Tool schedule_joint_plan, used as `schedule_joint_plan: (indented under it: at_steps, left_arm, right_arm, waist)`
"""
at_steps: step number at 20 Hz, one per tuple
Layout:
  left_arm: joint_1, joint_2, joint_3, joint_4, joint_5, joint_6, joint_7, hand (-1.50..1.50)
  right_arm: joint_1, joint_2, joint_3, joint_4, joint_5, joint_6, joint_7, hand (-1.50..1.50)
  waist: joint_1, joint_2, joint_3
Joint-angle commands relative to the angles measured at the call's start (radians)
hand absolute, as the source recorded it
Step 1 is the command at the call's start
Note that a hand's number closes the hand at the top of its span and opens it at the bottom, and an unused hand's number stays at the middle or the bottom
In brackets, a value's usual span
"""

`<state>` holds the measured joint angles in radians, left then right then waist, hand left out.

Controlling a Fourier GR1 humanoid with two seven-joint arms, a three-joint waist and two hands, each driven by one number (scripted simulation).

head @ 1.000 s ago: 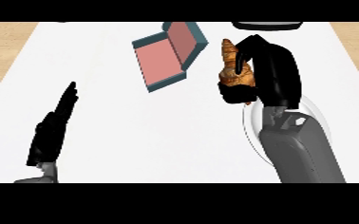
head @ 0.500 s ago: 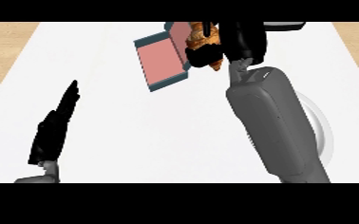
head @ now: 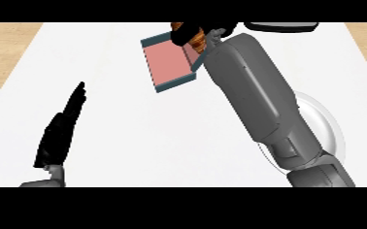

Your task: Pick the croissant from the plate and place it in the cardboard box

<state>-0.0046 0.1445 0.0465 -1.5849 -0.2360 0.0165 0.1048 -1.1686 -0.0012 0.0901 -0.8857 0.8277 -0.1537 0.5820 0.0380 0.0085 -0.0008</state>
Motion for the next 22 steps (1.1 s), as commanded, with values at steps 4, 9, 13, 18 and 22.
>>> schedule_joint_plan:
  at_steps: [4,9,13,18,22]
  left_arm:
    - [-0.031,0.0,-0.012,0.004,-0.006,-0.013,0.012,0.0]
    - [-0.029,-0.009,-0.012,0.043,0.005,-0.02,-0.031,0.0]
    - [-0.092,0.0,0.003,0.093,-0.004,-0.011,-0.035,0.0]
    - [-0.09,-0.016,-0.03,0.06,-0.015,-0.017,-0.008,0.0]
    - [-0.064,0.006,-0.009,0.051,0.001,-0.032,-0.031,0.0]
  right_arm:
    - [-0.153,0.001,-0.011,0.361,-0.075,-0.137,-0.057,1.5]
    - [-0.125,0.001,-0.024,0.503,-0.123,-0.216,-0.093,1.5]
    - [-0.162,0.001,-0.071,0.581,-0.158,-0.231,-0.145,-1.5]
    - [-0.182,0.001,-0.096,0.6,-0.234,-0.322,-0.2,-1.5]
    - [-0.155,0.001,-0.184,0.538,-0.292,-0.51,-0.281,-1.5]
  waist:
    - [0.033,0.011,0.0]
    - [0.059,0.02,-0.001]
    - [0.054,0.027,-0.001]
    - [0.077,0.025,0.0]
    - [0.069,0.025,0.001]
